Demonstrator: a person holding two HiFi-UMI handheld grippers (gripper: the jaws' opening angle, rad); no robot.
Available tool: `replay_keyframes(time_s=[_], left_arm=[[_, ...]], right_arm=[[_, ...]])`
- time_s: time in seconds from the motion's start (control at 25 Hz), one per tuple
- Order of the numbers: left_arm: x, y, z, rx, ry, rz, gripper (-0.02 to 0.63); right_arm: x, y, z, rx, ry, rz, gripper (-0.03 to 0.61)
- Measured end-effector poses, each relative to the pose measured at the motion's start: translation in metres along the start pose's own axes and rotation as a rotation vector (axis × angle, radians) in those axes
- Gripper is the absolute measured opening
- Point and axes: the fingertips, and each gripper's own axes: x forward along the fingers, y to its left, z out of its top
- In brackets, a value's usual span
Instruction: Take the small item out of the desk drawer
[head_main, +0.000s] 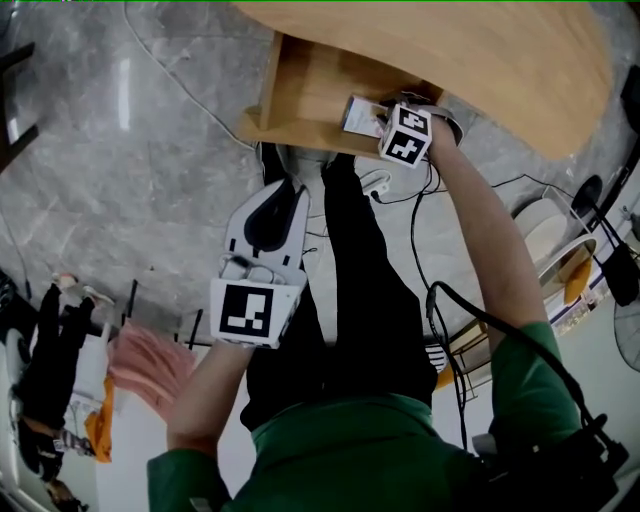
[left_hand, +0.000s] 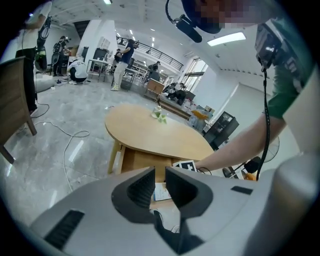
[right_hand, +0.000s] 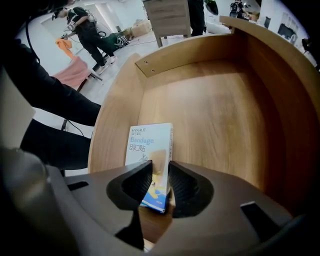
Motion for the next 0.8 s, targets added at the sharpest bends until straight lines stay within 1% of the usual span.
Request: replay_keyframes(time_s=[0.12, 0.2, 0.48, 0.8], left_arm=[[0.0, 0.002, 0.005, 0.0, -0.01, 0.006, 0.075], [-0.001, 0.0, 0.01, 0.004, -0.02, 0.005, 0.075], [0.002, -0.001, 0.013, 0.011, -0.017, 0.01, 0.075], [-0.001, -0.019, 0.023, 0.042, -0.022, 0.001, 0.075]], right_arm=[[-0.001, -0.001, 0.0, -0.016, 0.012, -0.003, 0.12], [-0.005, -0.002, 0.0, -0.02, 0.005, -0.009, 0.104], [-0.018, -0.001, 0.0, 0.097, -0.067, -0.054, 0.069], [-0.045, 0.016, -0.001, 0.113, -0.121, -0.085, 0.051]])
